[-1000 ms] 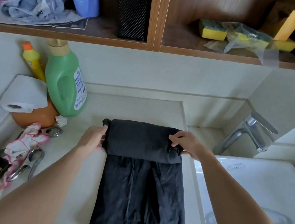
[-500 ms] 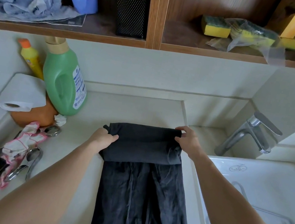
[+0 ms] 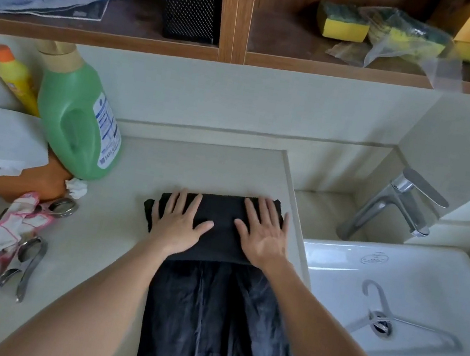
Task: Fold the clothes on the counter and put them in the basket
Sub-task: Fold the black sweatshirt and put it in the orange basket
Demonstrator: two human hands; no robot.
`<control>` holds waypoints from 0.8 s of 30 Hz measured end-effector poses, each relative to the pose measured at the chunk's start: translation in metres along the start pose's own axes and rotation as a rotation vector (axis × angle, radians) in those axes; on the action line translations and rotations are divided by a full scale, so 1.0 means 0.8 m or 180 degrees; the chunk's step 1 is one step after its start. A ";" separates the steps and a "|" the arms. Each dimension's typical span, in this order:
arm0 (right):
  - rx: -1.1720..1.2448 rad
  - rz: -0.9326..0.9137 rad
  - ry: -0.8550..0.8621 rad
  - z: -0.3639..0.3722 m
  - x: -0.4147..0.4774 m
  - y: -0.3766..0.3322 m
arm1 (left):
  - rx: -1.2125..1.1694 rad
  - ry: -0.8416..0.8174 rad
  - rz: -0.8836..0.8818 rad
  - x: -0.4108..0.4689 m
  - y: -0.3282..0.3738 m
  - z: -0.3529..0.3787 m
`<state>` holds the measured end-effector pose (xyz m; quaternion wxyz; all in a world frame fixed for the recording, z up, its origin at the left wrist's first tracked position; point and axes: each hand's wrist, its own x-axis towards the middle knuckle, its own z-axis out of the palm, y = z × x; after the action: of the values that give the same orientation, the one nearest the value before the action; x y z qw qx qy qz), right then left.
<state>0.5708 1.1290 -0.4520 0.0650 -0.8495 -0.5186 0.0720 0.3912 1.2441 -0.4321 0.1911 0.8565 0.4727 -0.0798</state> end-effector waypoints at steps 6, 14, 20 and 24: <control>0.0082 0.0181 -0.0387 -0.006 0.018 0.044 | -0.0534 -0.0490 0.0277 0.012 -0.042 -0.029; 0.0003 -0.0482 -0.1013 -0.085 0.056 0.046 | 0.0172 -0.0500 0.0349 0.014 -0.060 -0.065; -0.0474 -0.0320 -0.0121 -0.120 0.058 0.003 | -0.0301 0.0711 0.0347 0.010 -0.061 -0.104; -0.0172 -0.0542 0.0652 -0.148 0.059 0.001 | -0.0412 0.1224 0.0523 -0.004 -0.060 -0.145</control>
<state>0.6152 1.1662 -0.3384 0.1007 -0.8068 -0.5812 -0.0350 0.3442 1.3111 -0.3372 0.1578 0.8776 0.4332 0.1314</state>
